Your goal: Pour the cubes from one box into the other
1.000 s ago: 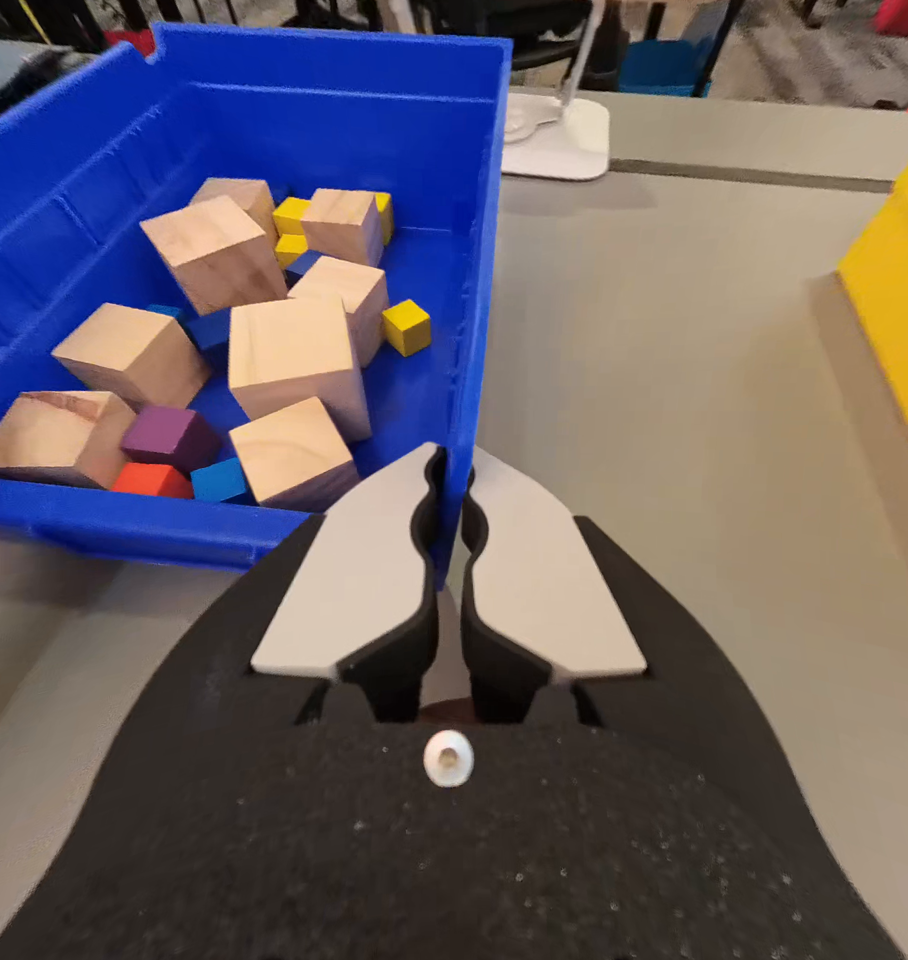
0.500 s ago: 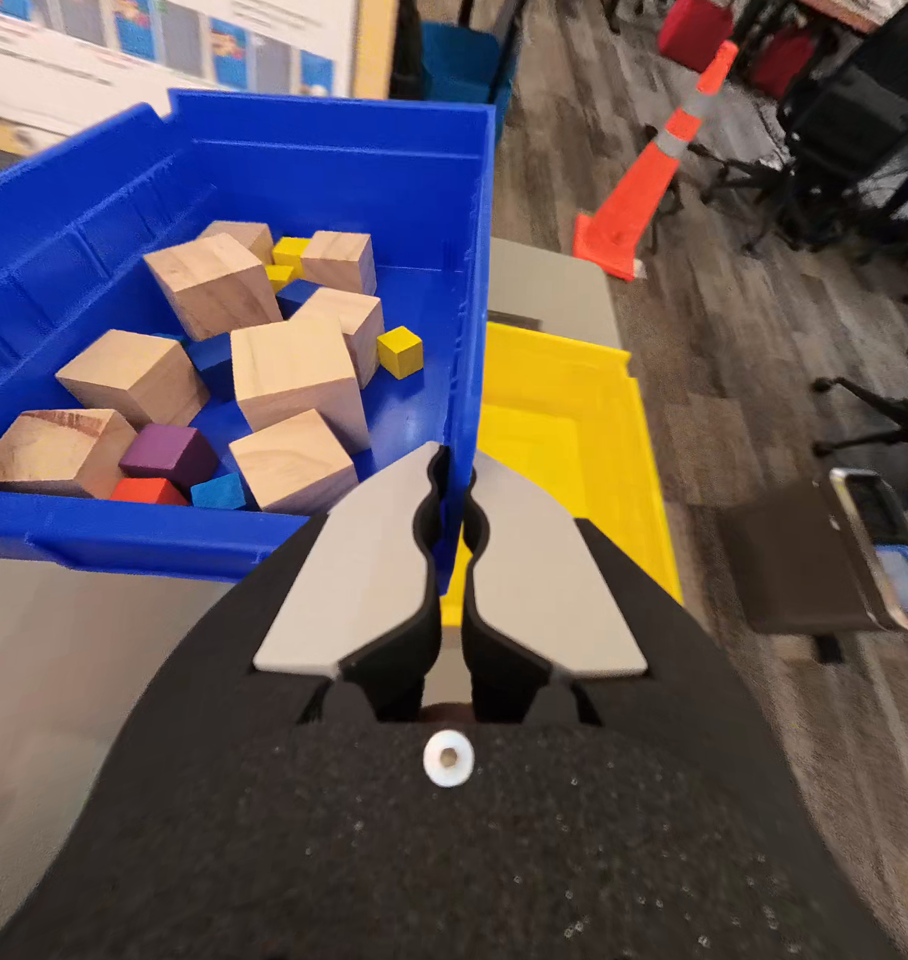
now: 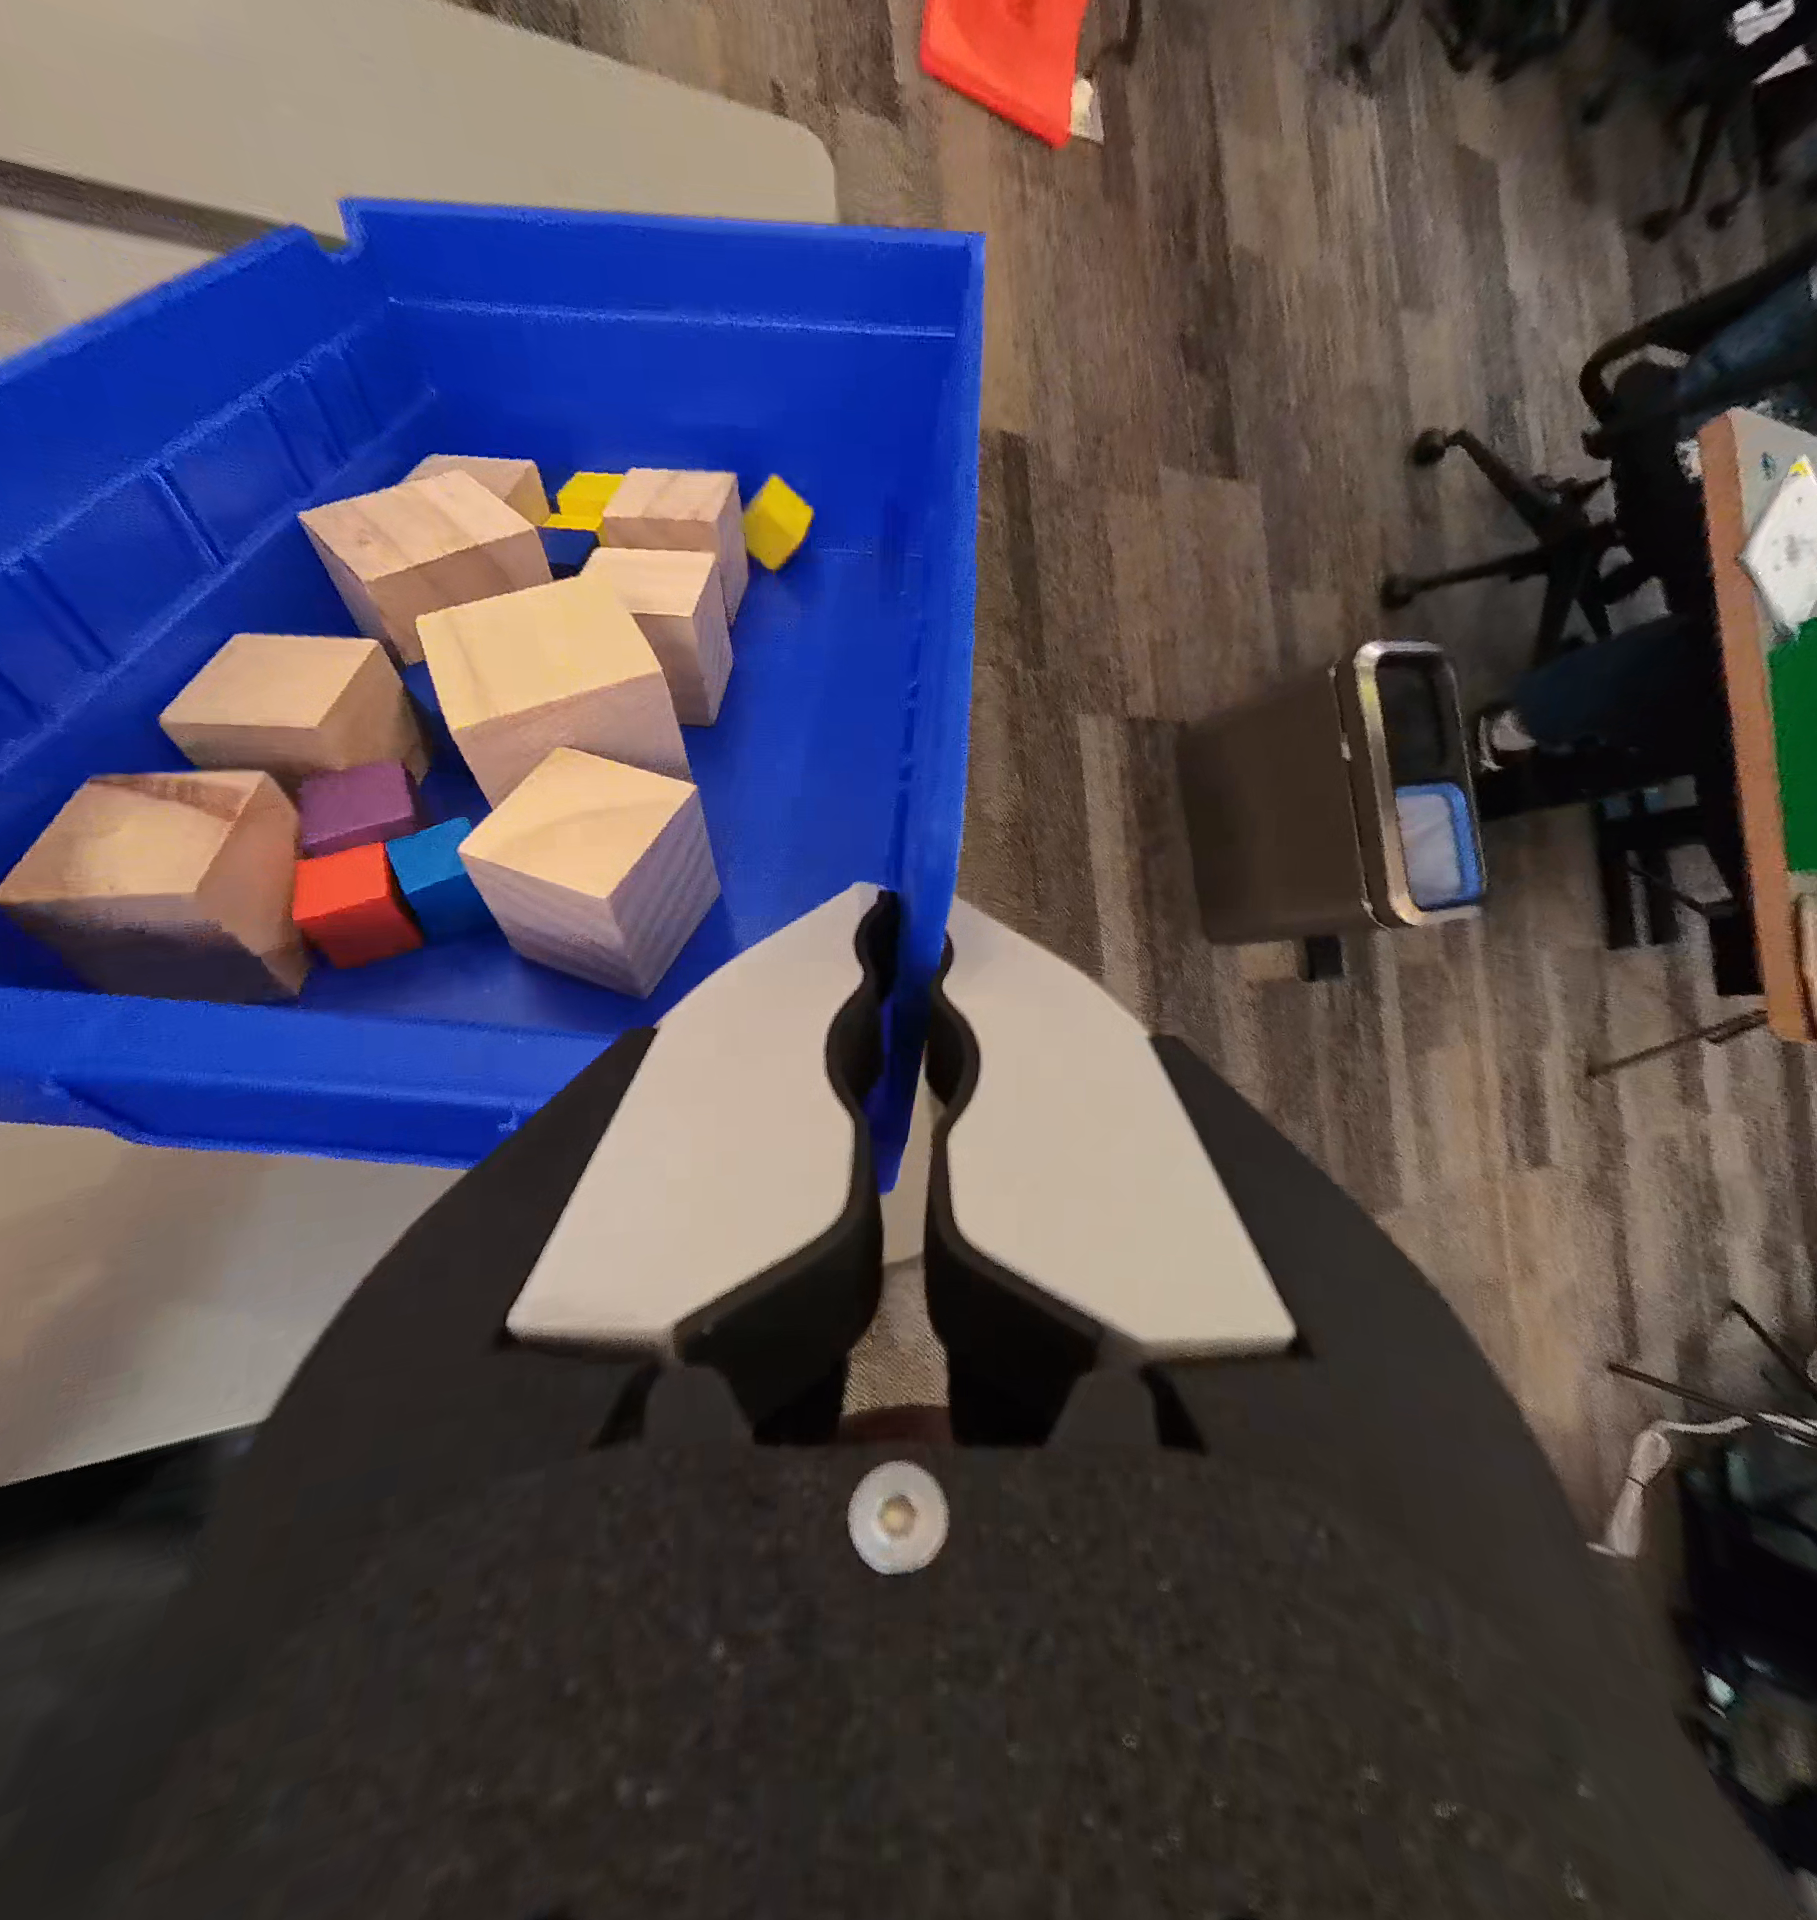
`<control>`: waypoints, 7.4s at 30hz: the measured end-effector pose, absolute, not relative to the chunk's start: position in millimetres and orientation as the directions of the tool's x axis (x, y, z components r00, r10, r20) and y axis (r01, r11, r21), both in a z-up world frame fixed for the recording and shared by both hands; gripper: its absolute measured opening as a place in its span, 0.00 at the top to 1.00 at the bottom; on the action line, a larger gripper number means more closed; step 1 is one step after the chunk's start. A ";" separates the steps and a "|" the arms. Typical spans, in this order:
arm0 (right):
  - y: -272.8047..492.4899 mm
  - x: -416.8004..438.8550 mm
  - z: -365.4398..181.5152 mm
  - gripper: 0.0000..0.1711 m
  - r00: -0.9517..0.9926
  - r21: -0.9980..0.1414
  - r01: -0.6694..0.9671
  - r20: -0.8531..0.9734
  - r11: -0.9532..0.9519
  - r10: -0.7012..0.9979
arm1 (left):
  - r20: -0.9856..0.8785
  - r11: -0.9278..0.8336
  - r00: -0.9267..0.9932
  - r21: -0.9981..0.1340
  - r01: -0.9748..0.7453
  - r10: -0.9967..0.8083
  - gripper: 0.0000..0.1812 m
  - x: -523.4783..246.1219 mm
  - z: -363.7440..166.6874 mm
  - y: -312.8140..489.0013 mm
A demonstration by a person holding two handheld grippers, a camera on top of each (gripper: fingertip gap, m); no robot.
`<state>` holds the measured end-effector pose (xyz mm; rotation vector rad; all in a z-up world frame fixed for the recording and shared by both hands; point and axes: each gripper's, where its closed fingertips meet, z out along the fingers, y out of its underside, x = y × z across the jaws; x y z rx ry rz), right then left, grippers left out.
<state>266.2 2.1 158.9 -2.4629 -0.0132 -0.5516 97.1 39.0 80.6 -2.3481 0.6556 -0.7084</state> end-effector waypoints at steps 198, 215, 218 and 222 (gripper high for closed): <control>-15.7 274.6 -66.7 0.79 0.977 -0.964 -0.077 -0.022 -0.254 -0.213 | 0.094 -0.419 0.862 -0.897 -0.145 -0.498 0.80 -123.1 -89.7 -24.7; -10.7 293.5 -118.1 0.75 0.976 -0.919 -0.089 -0.003 -0.383 -0.220 | 0.211 -0.603 0.879 -0.791 -0.103 -0.428 0.92 119.2 -140.8 57.9; -5.0 291.0 -127.2 0.73 0.967 -0.895 -0.163 -0.061 -0.415 -0.248 | 0.224 -0.613 0.890 -0.787 -0.075 -0.396 0.94 100.9 -140.2 50.6; 0.4 258.4 -129.1 0.85 0.976 -0.878 -0.207 -0.153 -0.431 -0.155 | 0.195 -0.598 0.895 -0.796 -0.094 -0.401 0.95 80.9 -139.2 37.7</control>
